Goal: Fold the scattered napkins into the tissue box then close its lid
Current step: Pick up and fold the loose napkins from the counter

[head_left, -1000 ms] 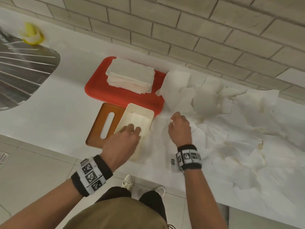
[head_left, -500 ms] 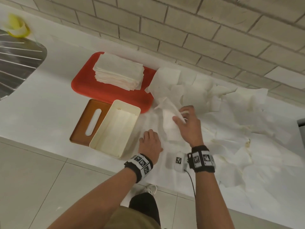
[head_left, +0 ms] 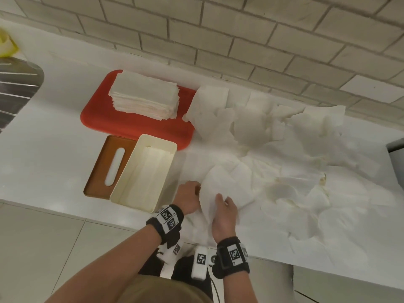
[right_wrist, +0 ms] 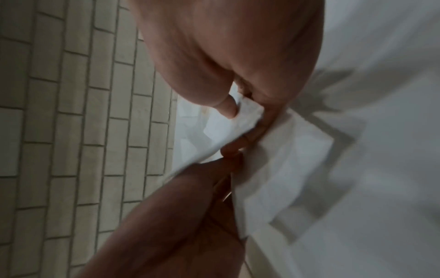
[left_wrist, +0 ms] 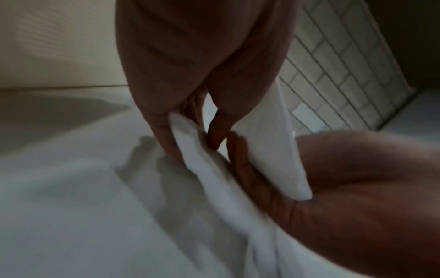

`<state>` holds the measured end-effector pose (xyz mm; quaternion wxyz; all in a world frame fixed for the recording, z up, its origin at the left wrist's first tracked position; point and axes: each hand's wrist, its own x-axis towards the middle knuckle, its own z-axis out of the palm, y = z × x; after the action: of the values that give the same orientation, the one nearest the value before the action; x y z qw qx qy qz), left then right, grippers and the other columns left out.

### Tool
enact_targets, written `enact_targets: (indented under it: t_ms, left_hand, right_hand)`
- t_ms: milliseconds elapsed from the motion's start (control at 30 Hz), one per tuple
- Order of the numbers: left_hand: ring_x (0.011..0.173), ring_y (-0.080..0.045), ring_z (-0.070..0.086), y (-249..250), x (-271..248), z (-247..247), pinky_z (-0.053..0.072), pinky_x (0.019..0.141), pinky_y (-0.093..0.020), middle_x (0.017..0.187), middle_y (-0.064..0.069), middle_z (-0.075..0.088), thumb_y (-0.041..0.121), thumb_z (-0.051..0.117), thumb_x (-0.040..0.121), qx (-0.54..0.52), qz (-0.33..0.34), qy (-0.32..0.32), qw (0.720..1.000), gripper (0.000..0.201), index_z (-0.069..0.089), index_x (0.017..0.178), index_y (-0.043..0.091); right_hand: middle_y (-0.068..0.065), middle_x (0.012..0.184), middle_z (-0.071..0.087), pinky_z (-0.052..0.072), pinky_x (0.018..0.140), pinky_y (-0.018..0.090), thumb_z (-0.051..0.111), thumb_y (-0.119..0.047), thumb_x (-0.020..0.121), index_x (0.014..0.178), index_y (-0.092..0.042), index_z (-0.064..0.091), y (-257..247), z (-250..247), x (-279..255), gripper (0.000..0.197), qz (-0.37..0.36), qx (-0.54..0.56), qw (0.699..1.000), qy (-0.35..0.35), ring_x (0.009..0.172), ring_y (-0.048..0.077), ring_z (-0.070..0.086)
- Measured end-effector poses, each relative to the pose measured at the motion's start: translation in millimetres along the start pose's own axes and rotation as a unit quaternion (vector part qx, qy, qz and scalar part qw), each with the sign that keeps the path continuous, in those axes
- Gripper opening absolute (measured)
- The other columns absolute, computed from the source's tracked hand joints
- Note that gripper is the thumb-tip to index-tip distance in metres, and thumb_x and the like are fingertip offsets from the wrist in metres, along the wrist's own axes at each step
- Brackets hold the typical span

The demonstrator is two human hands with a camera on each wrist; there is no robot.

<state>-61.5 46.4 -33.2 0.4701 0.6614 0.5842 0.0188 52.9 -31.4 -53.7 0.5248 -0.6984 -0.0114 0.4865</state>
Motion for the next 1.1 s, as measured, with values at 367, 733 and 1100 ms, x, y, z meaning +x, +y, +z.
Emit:
enact_targets:
  t_ms: [367,733,1100]
  left_hand:
    - [0.082,-0.023,0.076,-24.7,-10.4,-14.5,0.065,0.081,-0.050,0.089,-0.002,0.076,0.031,0.052,0.110,-0.187,-0.010,0.058,0.981,0.019,0.065,0.097,0.024]
    - [0.124,-0.034,0.066,-20.3,2.4,-11.7,0.055,0.102,-0.039,0.132,-0.011,0.069,0.044,0.072,0.097,-0.122,-0.097,0.006,0.988,0.057,0.064,0.135,0.002]
    - [0.133,-0.022,0.063,13.9,-46.9,-53.3,0.047,0.115,-0.032,0.144,-0.003,0.068,0.039,0.067,0.105,-0.122,0.112,0.101,0.981,0.050,0.059,0.150,0.016]
  right_hand:
    - [-0.004,0.077,0.040,0.038,0.067,0.028,0.060,-0.023,0.109,0.081,-0.017,0.043,3.6,26.4,-24.3,0.033,-0.119,-0.134,0.983,0.050,0.069,0.013,0.039]
    - [-0.007,0.083,0.059,0.040,0.066,0.022,0.057,-0.028,0.111,0.091,-0.018,0.055,14.6,25.2,-31.0,0.022,-0.155,-0.272,0.949,0.041,0.079,0.016,0.056]
    - [-0.005,0.136,0.072,0.050,0.102,0.025,0.043,-0.043,0.116,0.131,-0.030,0.066,-41.3,24.1,-60.2,0.031,-0.095,-0.031,0.987,-0.126,0.120,-0.001,0.069]
